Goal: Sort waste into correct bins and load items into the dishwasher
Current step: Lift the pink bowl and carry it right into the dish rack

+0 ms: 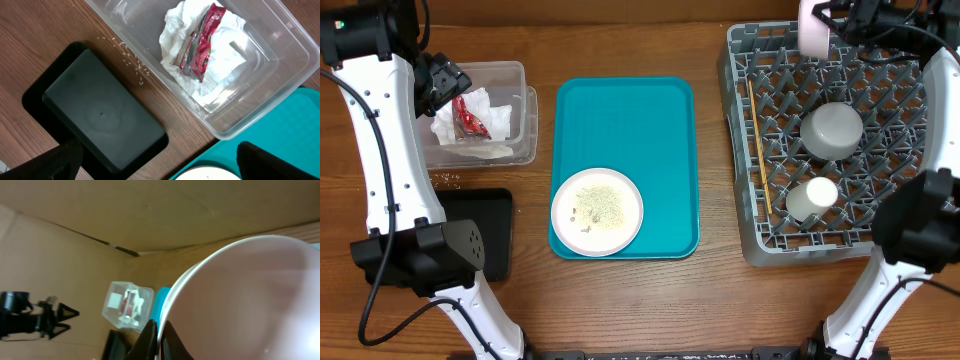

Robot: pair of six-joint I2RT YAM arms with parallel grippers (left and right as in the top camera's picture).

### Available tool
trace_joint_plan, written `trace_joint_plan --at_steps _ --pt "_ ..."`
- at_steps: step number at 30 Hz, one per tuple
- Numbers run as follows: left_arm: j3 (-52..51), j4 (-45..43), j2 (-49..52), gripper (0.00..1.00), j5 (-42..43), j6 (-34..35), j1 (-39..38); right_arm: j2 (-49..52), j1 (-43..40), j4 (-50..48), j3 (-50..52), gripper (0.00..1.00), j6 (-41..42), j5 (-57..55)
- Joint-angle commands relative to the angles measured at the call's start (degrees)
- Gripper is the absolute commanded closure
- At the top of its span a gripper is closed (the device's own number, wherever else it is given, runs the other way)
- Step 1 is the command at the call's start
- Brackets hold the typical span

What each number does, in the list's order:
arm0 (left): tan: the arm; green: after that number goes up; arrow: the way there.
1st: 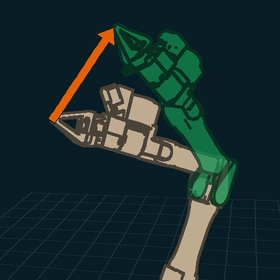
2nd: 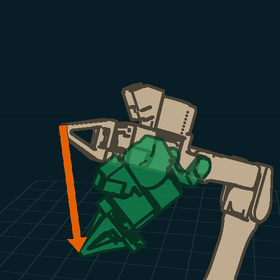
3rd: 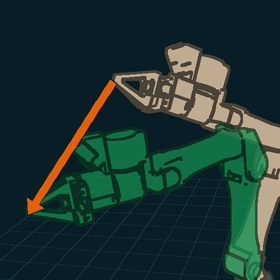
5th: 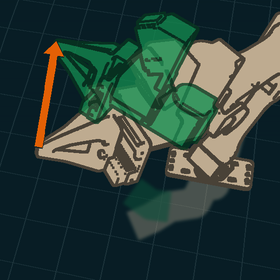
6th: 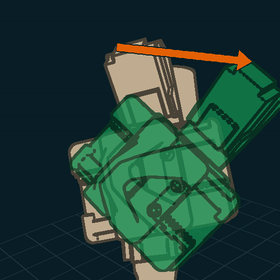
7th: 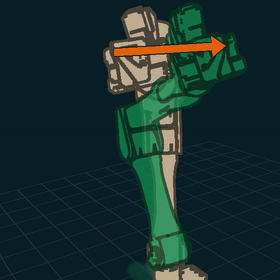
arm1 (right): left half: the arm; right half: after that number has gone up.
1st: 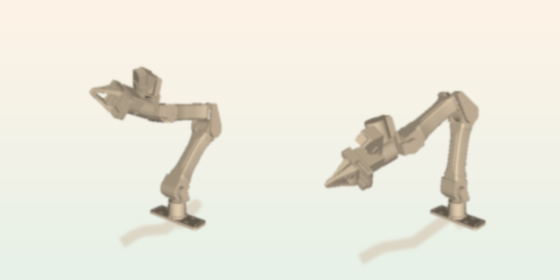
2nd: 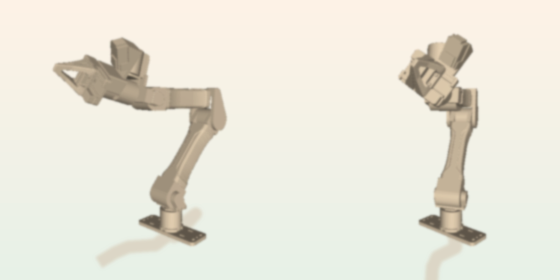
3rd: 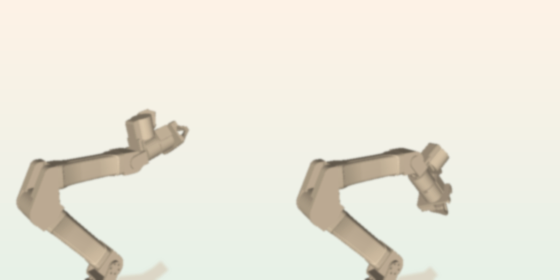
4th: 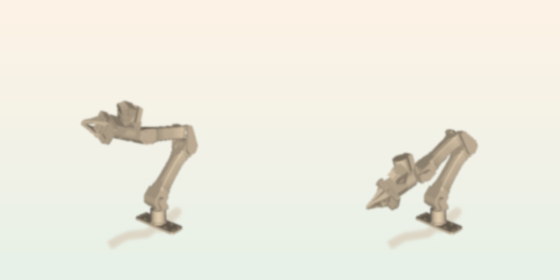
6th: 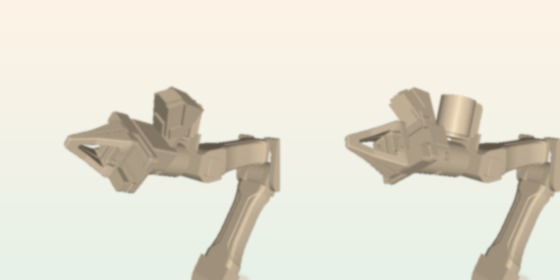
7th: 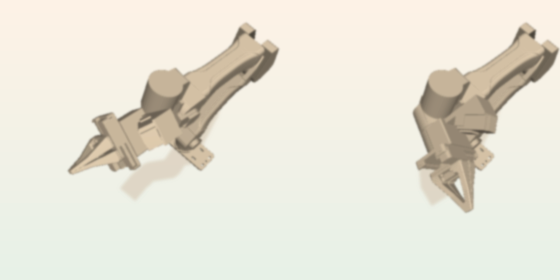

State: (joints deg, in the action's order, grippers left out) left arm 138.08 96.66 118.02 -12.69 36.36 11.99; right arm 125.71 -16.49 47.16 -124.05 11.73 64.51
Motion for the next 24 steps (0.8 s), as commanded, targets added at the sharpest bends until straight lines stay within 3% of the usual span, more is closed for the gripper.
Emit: trace_joint_plan --at_steps 1,12,21,24 --pt "-0.09 0.11 -0.55 0.0 -0.81 0.94 -0.39 3.87 -0.2 -1.66 -0.04 0.96 6.21 5.07" --pt "-0.09 0.11 -0.52 0.0 -0.81 0.94 -0.39 11.72 -0.31 -2.23 -0.04 0.96 11.28 5.05" --pt "-0.09 0.11 -0.52 0.0 -0.81 0.94 -0.39 12.22 -2.23 -2.05 -0.09 0.96 12.39 2.14" --pt "-0.09 0.11 -0.52 0.0 -0.81 0.94 -0.39 12.2 -3.34 -1.84 -0.11 0.91 12.52 2.16"
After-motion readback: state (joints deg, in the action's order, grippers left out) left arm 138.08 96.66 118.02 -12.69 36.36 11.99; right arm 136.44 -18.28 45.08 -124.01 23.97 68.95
